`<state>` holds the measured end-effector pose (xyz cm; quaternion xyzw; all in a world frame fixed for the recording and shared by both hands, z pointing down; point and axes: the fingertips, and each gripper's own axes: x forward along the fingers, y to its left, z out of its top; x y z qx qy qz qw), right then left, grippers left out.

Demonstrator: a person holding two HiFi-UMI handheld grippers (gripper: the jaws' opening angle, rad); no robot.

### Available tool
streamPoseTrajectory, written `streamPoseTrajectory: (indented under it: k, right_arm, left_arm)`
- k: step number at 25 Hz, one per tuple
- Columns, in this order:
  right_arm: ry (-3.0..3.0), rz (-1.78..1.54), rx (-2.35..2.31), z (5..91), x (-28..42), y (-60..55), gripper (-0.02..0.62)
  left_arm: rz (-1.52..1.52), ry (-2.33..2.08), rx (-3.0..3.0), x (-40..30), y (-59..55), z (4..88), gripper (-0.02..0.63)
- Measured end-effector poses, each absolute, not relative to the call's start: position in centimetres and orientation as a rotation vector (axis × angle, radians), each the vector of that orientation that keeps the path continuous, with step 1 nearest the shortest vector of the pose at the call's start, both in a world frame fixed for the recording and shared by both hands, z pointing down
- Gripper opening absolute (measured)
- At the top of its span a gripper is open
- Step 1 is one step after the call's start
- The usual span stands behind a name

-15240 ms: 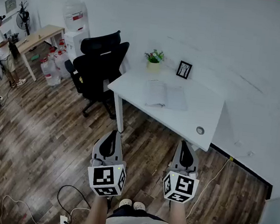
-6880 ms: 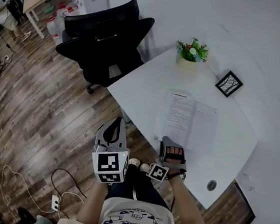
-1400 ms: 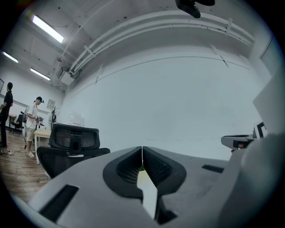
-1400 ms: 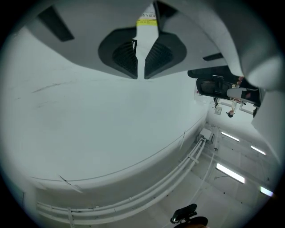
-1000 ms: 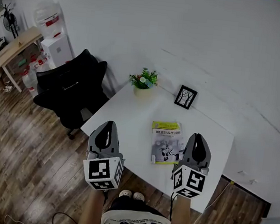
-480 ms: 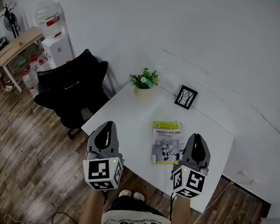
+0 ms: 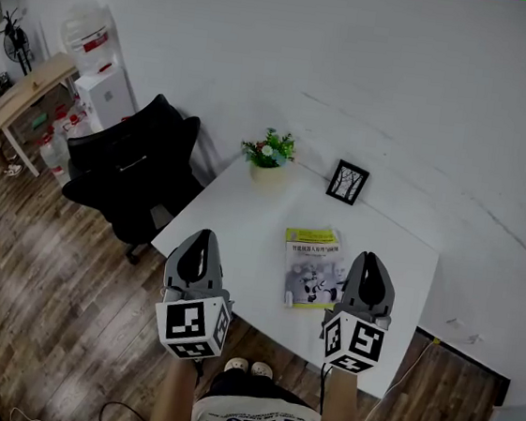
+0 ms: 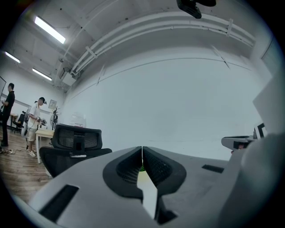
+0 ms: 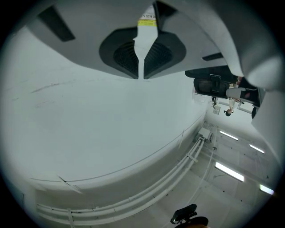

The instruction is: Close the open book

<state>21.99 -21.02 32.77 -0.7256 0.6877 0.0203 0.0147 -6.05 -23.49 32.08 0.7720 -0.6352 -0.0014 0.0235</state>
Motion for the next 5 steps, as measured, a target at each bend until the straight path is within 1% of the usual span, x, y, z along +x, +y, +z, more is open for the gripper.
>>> streamPoseTrajectory:
  k: [5]
  right_arm:
    - [2.141, 0.062, -2.264, 33.03, 22.11, -21.06, 0.055]
  left_arm:
    - [-0.009, -1.965, 2.386, -6.07, -23.56, 32.25, 0.026]
